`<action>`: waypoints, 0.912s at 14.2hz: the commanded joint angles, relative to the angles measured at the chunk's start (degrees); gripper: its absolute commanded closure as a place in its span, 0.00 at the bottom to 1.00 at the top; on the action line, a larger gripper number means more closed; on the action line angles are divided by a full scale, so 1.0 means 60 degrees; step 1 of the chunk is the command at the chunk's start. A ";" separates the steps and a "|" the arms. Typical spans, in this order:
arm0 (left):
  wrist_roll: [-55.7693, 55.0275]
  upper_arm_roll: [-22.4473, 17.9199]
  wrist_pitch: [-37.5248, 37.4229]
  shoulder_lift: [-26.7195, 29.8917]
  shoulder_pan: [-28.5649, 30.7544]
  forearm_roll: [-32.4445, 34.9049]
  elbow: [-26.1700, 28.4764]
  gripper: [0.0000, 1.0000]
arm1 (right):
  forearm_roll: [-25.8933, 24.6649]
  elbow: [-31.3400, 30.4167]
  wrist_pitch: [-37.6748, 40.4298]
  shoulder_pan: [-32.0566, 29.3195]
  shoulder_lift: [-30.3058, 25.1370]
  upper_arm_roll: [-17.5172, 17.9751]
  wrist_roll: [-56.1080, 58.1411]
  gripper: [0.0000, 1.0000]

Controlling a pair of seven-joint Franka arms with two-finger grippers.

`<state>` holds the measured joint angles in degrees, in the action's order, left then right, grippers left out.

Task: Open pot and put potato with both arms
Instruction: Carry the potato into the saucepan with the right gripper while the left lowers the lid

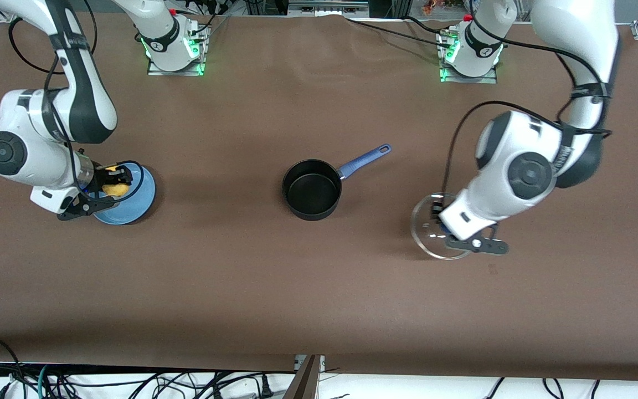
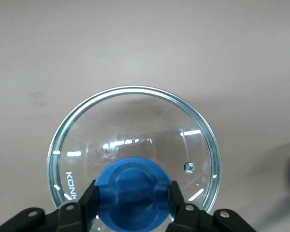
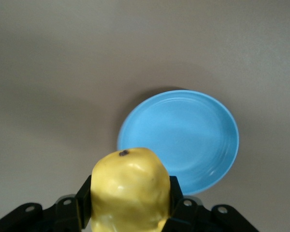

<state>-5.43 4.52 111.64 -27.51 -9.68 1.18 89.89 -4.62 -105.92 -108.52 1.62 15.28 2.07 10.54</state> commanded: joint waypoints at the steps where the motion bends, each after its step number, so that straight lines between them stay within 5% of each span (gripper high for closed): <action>1: 0.1384 -0.0095 0.0696 0.0615 0.0570 -0.0211 0.1494 0.55 | 0.0182 0.1434 0.1253 0.0606 0.0411 0.0518 -0.1838 0.82; 6: 0.2354 -0.0110 0.3655 0.0996 0.1159 -0.0357 0.4102 0.56 | 0.2042 0.2606 0.1285 0.2378 0.1215 0.0563 -0.6200 0.82; 10: 0.2472 -0.0110 0.4756 0.0938 0.1305 -0.0357 0.4880 0.55 | 0.2089 0.4261 0.0964 0.4120 0.2664 0.0563 -0.9644 0.82; 13: 0.2472 -0.0110 0.5210 0.0894 0.1335 -0.0357 0.5116 0.49 | 0.2074 0.4689 -0.0628 0.5074 0.3705 0.0549 -1.1537 0.82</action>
<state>7.18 3.67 141.24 -24.95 -2.16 0.73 117.79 7.23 -82.32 -108.37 29.22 32.05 6.00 -52.50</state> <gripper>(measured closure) 0.396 0.374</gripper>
